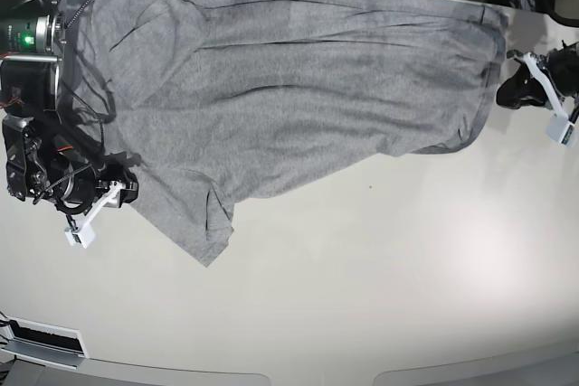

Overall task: Layout the t-shirt on the table in an organized manner, then fold the t-shirt properly
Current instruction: 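Pull the shirt's folded edge with the right gripper to straighten it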

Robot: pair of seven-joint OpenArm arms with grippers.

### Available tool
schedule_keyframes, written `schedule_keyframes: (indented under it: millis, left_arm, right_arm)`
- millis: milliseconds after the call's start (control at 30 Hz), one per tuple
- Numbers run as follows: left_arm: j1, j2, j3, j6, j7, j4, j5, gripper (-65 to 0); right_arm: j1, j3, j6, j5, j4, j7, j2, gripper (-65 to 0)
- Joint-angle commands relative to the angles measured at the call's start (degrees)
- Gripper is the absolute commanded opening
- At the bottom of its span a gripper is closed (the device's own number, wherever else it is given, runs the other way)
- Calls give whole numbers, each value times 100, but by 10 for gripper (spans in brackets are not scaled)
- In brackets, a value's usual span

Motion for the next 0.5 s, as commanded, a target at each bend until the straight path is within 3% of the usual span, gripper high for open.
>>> schedule_keyframes:
  millis: [0,100,233,433,467]
  left_arm:
    - [-31,-125,-55,-22,-107,68,-101,-650]
    - [-33,-125,-55,-22,-107,68,-103,-650]
    - [-35,-125,-55,-24,-111,68,-105,-650]
    - [-33,-125,-55,-22,-107,68,-105,-650]
    - [-33,-127,-55,-22,-109,68,-107,-650]
  right_arm:
    - [136,28,11,-7,74,24,144,-335]
    - [111,28,4,-116,74,15,151,-335]
    - [63,28,-374,-396,74,20,160,-335]
    - [0,28,-208,-328,74,96,131,-341]
    - [-17,28,-208,-326,74,133,125,-375]
